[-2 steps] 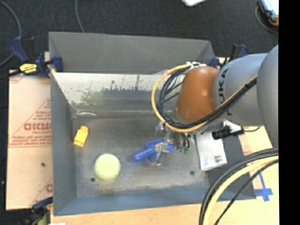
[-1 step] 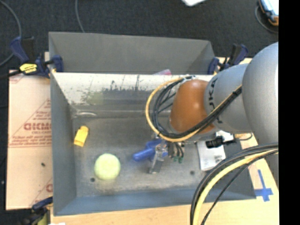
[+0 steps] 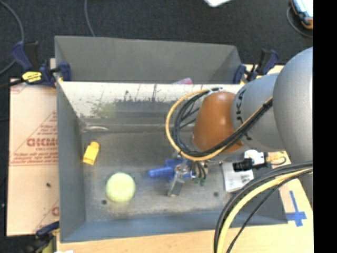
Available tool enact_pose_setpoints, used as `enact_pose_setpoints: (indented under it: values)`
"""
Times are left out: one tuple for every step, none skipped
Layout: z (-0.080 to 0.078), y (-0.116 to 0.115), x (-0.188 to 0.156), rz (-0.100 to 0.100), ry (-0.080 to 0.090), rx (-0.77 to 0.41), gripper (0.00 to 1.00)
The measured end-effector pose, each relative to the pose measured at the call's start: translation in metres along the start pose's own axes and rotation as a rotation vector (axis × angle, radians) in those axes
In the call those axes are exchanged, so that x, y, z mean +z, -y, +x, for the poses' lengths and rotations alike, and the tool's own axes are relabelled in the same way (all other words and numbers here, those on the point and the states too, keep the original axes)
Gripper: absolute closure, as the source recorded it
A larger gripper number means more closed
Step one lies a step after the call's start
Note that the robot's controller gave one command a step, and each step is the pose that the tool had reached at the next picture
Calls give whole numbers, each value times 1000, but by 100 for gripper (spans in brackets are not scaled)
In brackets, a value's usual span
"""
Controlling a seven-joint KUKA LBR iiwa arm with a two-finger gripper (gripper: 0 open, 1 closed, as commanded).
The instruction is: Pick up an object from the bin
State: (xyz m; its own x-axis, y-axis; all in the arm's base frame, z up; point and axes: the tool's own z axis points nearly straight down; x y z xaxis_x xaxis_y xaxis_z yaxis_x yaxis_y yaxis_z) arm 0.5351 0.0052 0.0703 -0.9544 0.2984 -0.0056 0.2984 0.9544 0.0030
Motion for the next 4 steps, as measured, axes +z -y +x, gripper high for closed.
enact_pose_setpoints:
  values:
    - [-13,9,0,1,6,-43,0]
    - [-9,9,0,0,1,-19,0]
    - [-17,10,0,1,11,-77,0]
    - [-28,-2,-1,-2,9,-1,100]
